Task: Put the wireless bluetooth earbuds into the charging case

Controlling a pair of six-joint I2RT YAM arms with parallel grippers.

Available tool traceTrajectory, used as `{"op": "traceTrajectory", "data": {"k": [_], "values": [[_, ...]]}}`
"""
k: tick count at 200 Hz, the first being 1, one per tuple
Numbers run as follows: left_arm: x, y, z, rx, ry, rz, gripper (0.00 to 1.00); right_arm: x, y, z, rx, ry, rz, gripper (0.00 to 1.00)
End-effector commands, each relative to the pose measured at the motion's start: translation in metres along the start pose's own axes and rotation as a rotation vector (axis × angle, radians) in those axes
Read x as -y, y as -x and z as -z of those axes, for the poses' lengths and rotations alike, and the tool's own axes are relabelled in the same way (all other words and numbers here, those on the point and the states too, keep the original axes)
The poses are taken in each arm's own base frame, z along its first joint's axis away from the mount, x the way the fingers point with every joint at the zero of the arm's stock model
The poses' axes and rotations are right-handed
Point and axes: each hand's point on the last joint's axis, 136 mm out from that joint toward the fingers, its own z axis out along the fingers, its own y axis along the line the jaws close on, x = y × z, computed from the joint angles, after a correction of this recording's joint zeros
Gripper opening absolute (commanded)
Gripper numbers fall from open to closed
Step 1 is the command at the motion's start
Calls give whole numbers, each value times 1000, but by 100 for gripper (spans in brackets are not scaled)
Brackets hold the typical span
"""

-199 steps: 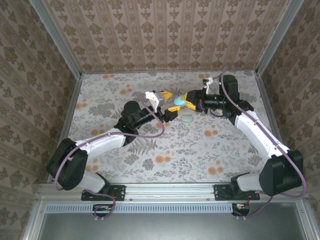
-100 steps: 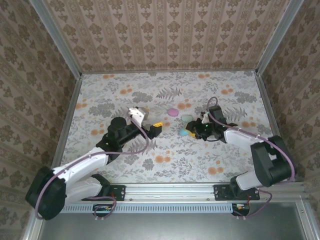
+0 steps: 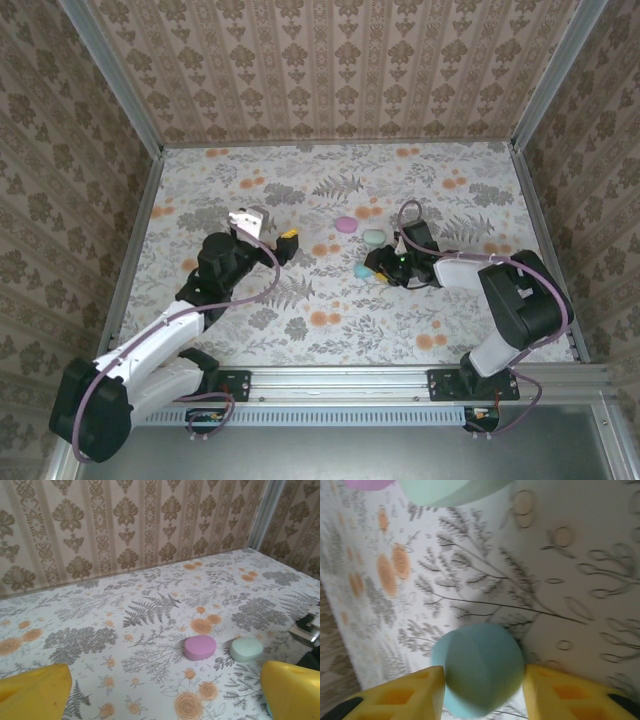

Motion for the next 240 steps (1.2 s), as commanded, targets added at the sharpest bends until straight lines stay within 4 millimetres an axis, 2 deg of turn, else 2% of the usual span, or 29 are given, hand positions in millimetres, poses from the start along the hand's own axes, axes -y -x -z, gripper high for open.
{"op": "traceTrajectory", "data": {"k": [1,23,36,48,72,87,100,119,134,145,160,174,196,204,213,222,232,240], "values": [[-20,1,6,-1,91,17,98,23,-2,17,28,-141,51,54],[-38,1,11,-7,161,6,99,32,7,42,69,-252,79,61],[-50,0,14,-27,221,-14,100,36,23,68,147,-345,124,62],[-85,0,22,-62,371,-30,100,34,45,102,259,-425,196,63],[-154,-18,47,-162,662,6,100,30,102,170,563,-639,440,73],[-191,-34,64,-221,808,48,100,41,127,195,713,-803,585,84],[-210,-47,68,-258,847,46,100,61,140,190,768,-854,685,84],[-223,-68,63,-299,842,18,100,84,152,170,796,-729,661,83],[-226,-81,51,-324,799,3,100,77,159,156,746,-625,689,83],[-227,-91,44,-306,769,4,100,61,163,150,785,-534,756,83],[-225,-87,35,-200,715,0,100,44,166,144,817,-410,812,84],[-226,-83,27,-139,659,10,100,34,162,134,763,-307,832,83],[-221,-103,14,-150,558,21,99,21,152,127,734,-211,898,86],[-216,-111,11,-140,525,2,99,20,151,127,733,-213,905,92],[-216,-109,8,-98,523,-29,100,21,152,129,746,-214,896,93],[-219,-113,11,-135,547,1,100,20,153,132,793,-198,891,93],[-232,-113,13,-146,615,25,100,37,157,125,842,-230,859,94],[-231,-114,11,-166,626,18,100,46,164,124,902,-249,821,94]]}}
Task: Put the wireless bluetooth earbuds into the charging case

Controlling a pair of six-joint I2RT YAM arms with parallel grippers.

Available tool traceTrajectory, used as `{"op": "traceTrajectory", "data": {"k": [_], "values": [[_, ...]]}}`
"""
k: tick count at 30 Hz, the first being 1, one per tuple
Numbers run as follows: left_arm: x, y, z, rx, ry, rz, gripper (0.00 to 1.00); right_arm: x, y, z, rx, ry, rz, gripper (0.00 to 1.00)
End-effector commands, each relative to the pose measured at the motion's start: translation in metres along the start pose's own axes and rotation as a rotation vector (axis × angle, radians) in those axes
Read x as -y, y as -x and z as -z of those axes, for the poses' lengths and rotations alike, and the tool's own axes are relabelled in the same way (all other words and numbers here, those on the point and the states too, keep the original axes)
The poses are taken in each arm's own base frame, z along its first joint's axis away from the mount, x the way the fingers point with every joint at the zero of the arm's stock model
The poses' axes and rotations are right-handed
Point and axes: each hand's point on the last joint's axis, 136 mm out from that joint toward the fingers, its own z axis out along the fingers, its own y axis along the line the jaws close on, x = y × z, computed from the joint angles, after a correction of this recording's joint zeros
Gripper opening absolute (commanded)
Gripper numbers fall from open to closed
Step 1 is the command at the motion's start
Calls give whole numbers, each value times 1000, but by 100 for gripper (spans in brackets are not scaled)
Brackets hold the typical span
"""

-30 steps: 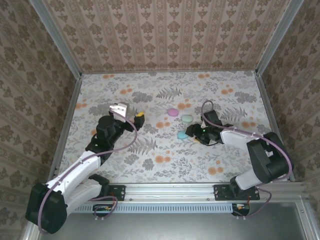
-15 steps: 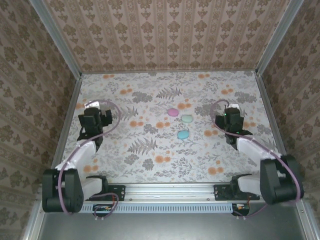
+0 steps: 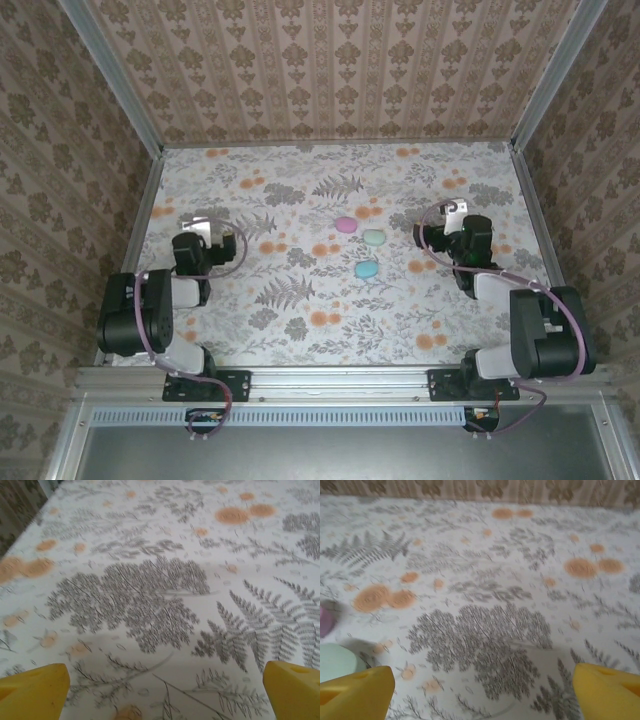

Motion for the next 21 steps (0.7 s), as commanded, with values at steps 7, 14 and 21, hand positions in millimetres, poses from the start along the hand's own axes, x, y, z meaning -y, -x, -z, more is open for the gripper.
{"op": "traceTrajectory", "data": {"k": [7,14,21], "values": [[1,34,-3,92,65,-44,100,28,-11,-11,44,-154,-81,100],[2,34,-3,94,65,-46,100,26,-10,-11,44,-153,-68,100],[1,34,-3,94,66,-45,100,26,-10,-11,42,-155,-69,100]]}}
